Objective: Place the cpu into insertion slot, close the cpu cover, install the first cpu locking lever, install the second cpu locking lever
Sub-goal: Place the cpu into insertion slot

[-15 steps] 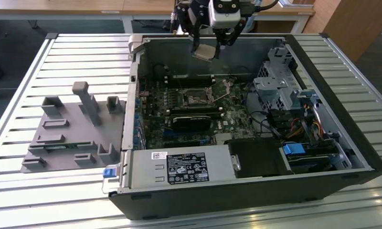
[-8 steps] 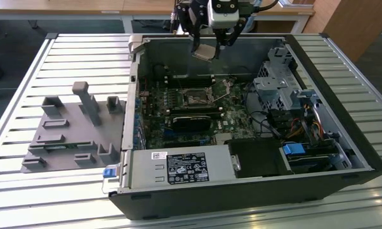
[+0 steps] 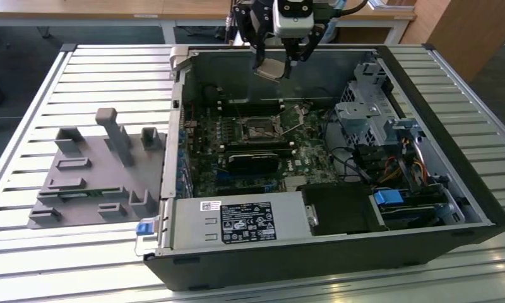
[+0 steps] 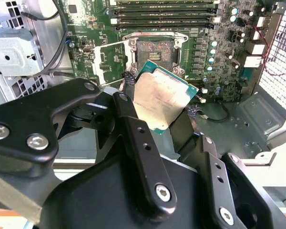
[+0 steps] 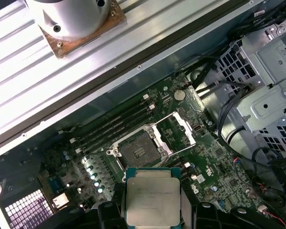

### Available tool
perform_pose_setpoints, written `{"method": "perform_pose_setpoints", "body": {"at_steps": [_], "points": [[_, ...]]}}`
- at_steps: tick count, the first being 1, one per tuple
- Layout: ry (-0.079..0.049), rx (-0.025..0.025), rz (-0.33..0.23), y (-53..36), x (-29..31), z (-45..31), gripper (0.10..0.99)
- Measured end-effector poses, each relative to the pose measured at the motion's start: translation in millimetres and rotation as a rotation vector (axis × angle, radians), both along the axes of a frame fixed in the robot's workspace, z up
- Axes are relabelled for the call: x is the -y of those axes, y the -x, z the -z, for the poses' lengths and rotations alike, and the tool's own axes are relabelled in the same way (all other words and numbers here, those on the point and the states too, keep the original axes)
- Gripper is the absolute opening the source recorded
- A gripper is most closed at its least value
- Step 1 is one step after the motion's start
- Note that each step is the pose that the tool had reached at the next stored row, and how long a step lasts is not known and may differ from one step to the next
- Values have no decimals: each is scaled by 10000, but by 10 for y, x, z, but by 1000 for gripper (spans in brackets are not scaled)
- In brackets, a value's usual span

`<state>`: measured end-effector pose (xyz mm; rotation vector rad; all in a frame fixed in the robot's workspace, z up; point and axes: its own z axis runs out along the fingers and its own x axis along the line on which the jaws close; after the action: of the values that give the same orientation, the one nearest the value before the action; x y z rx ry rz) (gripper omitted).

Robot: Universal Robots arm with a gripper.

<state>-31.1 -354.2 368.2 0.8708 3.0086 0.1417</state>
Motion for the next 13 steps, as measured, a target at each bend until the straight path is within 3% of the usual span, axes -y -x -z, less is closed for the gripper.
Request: {"method": "perform_pose_setpoints", "body": {"at_steps": [13], "points": [[1, 0, 502, 0, 0, 1, 541]]}}
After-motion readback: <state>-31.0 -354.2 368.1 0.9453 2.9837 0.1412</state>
